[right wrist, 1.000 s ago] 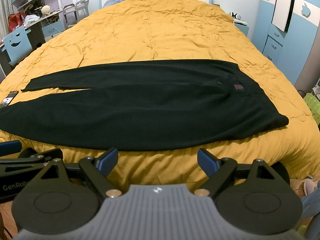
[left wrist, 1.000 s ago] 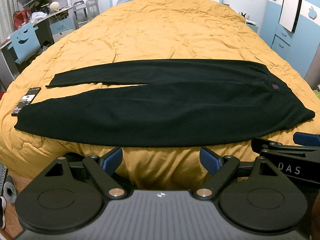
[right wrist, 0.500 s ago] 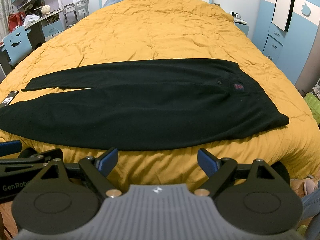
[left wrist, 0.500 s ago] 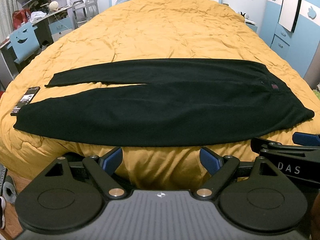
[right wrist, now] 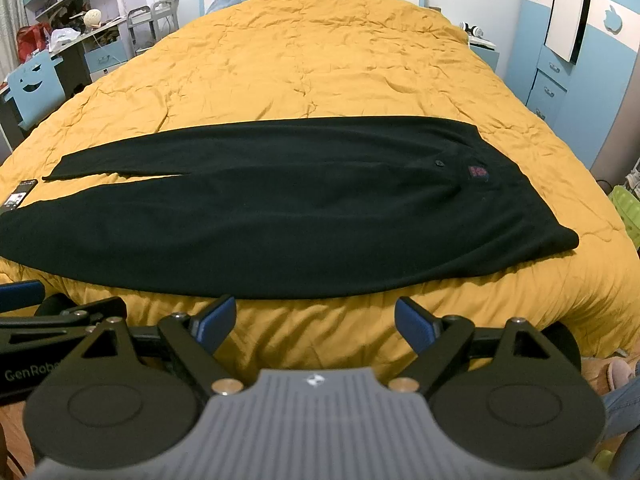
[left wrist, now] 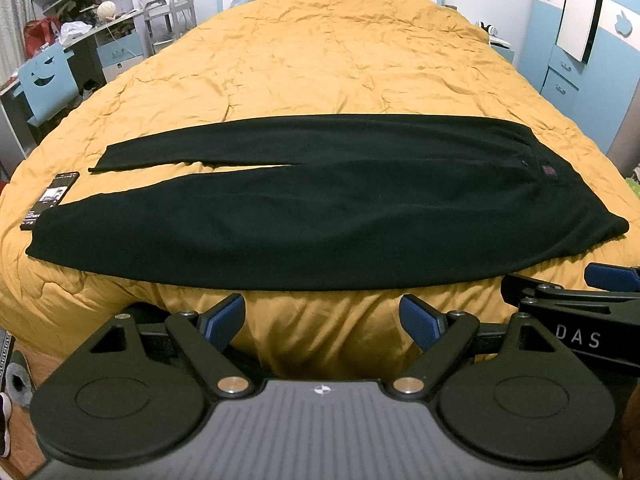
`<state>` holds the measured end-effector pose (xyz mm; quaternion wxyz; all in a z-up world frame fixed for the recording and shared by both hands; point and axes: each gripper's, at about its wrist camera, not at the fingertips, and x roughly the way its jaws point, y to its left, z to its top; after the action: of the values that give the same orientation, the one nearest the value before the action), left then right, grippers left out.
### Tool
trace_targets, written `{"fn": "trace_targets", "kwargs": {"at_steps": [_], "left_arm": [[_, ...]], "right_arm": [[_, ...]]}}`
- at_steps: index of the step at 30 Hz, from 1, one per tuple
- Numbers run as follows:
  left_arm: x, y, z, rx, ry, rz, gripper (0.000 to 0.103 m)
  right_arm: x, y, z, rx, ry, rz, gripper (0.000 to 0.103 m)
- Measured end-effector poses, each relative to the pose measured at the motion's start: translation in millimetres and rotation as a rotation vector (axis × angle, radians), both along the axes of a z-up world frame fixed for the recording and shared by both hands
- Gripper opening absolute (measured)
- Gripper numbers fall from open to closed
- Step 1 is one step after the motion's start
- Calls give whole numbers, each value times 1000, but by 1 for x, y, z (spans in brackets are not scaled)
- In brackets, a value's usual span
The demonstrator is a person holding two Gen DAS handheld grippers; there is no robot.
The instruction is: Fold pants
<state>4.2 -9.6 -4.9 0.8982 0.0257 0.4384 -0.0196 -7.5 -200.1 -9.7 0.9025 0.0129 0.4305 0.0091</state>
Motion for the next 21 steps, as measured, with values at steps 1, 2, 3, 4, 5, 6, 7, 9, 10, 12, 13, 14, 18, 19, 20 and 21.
{"fn": "trace_targets", "kwargs": {"at_steps": [1,2,3,4,5,6,7,9,10,12,13,14,18,19,20,21], "left_arm": [[0,0,0,1,1,-6,101],[0,0,-1,1,2,-6,101],[0,0,-2,-1,3,-6,101],[1,0,-3,-1,3,-6,101],[1,0,-3,-1,2,-6,101],[1,0,-3,-1,3,-6,101],[1,1,-3,-1,3,-6,101],[1,1,-3,-2,4,-6,101],[1,0,-3,-4,5,-6,101],[0,0,-4,-8,5,-7,101],[0,0,-4,-7,5,-7,101],[0,0,-4,-7,5,-7,101],[0,1,-4,-8,6,-7,101],[0,1,-4,-9,6,-7,101],[0,1,-4,-9,6,-7,101],[0,1,-4,-9,6,-7,101]], "right_arm": [[0,0,0,-1,0,0,83],[0,0,-1,-2,0,0,83],[-1,1,-1,-3,0,1,83],[-1,1,-1,-3,0,1,83],[-1,1,-1,-3,1,1,83],[-1,1,-1,-3,0,1,83],[-1,1,-1,-3,0,1,83],[-1,1,-1,-4,0,1,83],[-1,1,-1,-4,1,1,83],[-1,1,-1,-4,0,1,83],[-1,1,-1,-4,1,1,83],[-1,1,-1,-5,0,1,83],[-1,1,-1,-4,1,2,83],[-1,1,-1,-5,0,2,83],[-1,1,-1,-5,0,2,83],[-1,1,-1,-5,0,1,83]]}}
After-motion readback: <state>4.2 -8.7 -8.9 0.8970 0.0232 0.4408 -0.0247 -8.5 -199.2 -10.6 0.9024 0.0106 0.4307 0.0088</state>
